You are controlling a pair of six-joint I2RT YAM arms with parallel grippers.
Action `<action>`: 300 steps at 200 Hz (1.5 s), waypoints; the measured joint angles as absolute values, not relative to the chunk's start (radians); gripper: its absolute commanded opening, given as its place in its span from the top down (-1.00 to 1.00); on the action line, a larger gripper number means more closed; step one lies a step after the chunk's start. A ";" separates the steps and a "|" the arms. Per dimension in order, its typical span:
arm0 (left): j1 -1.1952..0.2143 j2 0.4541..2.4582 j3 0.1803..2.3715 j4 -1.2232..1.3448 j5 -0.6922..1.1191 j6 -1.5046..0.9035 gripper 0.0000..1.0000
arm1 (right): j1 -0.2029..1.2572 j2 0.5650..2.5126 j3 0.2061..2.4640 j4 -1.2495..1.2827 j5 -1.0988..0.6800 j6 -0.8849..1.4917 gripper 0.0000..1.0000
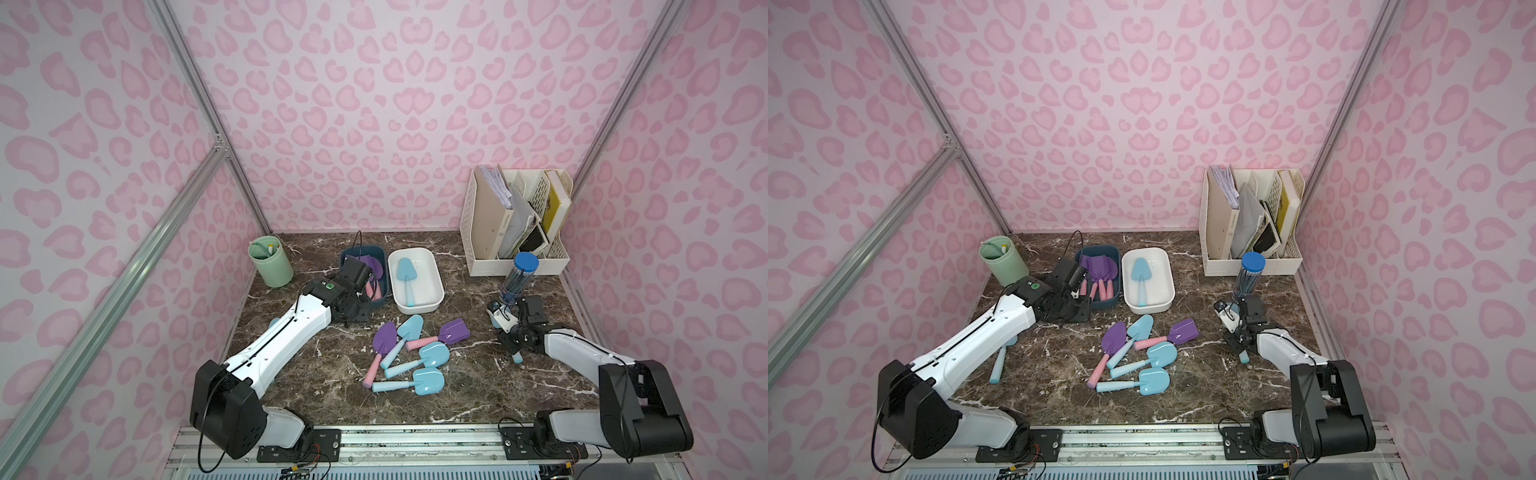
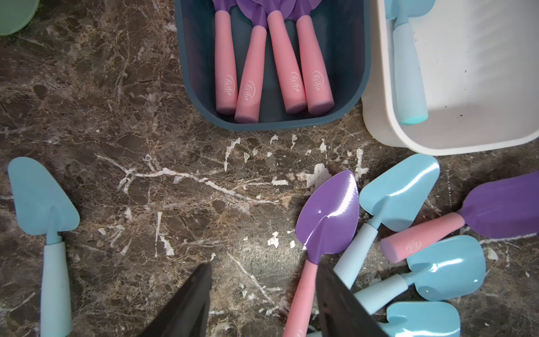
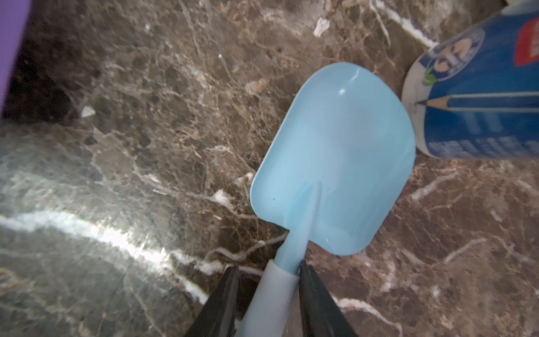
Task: Sort the small shovels by color and place them into the storage box
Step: Pick up the shovel from the center of the board, then place the shovel in the storage box.
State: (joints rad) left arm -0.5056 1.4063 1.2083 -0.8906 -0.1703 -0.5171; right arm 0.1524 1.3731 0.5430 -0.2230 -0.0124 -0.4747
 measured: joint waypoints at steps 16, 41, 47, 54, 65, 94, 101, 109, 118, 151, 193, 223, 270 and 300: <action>-0.506 1.411 1.212 -0.891 -0.171 -0.517 -0.23 | 0.159 1.389 0.549 -0.205 -0.020 -0.468 0.23; -0.506 1.415 1.215 -0.891 -0.174 -0.517 -0.23 | 0.186 1.436 0.575 -0.170 -0.032 -0.456 0.29; -0.506 1.415 1.215 -0.891 -0.174 -0.517 -0.23 | 0.195 1.453 0.586 -0.160 -0.035 -0.450 0.30; -0.506 1.416 1.216 -0.891 -0.175 -0.517 -0.23 | 0.203 1.472 0.599 -0.155 -0.036 -0.447 0.32; -0.506 1.416 1.216 -0.891 -0.176 -0.517 -0.23 | 0.212 1.502 0.622 -0.142 -0.038 -0.432 0.38; -0.505 1.416 1.216 -0.892 -0.182 -0.517 -0.23 | 0.221 1.564 0.666 -0.107 -0.047 -0.392 0.47; -0.505 1.416 1.216 -0.892 -0.183 -0.517 -0.23 | 0.223 1.573 0.673 -0.103 -0.047 -0.385 0.47; -0.505 1.416 1.217 -0.893 -0.186 -0.517 -0.23 | 0.224 1.580 0.681 -0.104 -0.046 -0.376 0.48; -0.504 1.416 1.219 -0.894 -0.188 -0.517 -0.23 | 0.226 1.584 0.688 -0.110 -0.044 -0.370 0.50; -0.504 1.419 1.228 -0.898 -0.196 -0.518 -0.23 | 0.229 1.581 0.700 -0.128 -0.036 -0.362 0.36; -0.504 1.420 1.239 -0.906 -0.201 -0.518 -0.23 | 0.238 1.537 0.735 -0.261 -0.011 -0.345 0.11; -0.504 1.420 1.242 -0.918 -0.201 -0.521 -0.23 | 0.243 1.544 0.801 -0.429 0.009 -0.350 0.09; -0.504 1.420 1.242 -0.936 -0.202 -0.523 -0.23 | 0.244 1.597 0.857 -0.536 0.010 -0.379 0.13; -0.504 1.420 1.242 -0.937 -0.203 -0.525 -0.23 | 0.236 1.613 0.859 -0.543 -0.010 -0.393 0.22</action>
State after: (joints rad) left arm -0.5041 1.4197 1.2415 -0.9367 -0.2028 -0.5247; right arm 0.2359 1.6135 0.8593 -0.5430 -0.0097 -0.3931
